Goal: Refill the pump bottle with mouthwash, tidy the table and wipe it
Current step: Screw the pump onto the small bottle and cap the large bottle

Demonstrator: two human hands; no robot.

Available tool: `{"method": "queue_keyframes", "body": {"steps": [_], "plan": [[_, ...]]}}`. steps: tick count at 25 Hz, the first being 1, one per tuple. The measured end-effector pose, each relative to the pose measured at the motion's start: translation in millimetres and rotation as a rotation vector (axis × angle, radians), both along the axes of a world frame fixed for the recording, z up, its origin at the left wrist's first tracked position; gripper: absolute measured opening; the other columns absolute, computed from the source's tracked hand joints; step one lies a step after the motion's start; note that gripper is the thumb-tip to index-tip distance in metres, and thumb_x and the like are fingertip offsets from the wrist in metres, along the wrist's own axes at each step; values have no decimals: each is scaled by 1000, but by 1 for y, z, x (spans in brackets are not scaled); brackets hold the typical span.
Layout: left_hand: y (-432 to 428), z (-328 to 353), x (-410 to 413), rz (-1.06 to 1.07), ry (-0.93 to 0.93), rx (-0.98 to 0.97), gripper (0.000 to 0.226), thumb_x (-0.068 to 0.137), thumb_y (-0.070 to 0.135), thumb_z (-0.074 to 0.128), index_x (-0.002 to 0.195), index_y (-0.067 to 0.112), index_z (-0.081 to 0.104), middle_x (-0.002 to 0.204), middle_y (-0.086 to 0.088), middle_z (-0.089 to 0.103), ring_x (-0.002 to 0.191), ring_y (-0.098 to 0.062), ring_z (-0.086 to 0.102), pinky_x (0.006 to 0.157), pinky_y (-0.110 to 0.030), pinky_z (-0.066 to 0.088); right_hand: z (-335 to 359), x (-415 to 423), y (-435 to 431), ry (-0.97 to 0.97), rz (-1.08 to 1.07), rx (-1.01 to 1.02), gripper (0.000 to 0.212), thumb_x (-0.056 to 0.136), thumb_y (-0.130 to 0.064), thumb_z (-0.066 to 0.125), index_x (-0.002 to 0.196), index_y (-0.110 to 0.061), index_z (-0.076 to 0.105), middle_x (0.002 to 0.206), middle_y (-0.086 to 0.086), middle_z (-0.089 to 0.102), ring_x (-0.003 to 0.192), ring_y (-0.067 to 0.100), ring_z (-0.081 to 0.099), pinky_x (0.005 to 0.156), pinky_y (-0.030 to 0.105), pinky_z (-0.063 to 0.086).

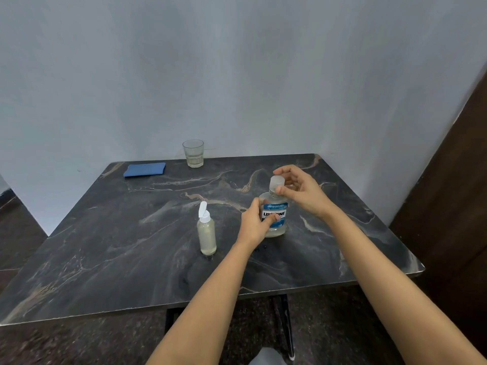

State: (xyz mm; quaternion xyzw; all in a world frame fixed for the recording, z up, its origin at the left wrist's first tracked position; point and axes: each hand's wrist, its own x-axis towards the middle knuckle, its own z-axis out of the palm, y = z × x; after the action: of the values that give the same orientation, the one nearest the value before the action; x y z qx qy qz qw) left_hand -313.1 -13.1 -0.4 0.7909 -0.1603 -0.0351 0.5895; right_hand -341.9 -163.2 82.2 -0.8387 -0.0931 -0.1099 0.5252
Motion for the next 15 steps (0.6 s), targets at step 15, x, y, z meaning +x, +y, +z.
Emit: {"method": "queue_keyframes", "body": {"steps": [15], "plan": [[2,1,-4,-7,-20,8,35,88,14,68,118,13,50,126,-4,61,110,-8,57,70,0,45,32,2,-2,-17,51,-539,27,90,-14,60,115,-23,59,109,-6,62,93,12,60,80,24,51]]}}
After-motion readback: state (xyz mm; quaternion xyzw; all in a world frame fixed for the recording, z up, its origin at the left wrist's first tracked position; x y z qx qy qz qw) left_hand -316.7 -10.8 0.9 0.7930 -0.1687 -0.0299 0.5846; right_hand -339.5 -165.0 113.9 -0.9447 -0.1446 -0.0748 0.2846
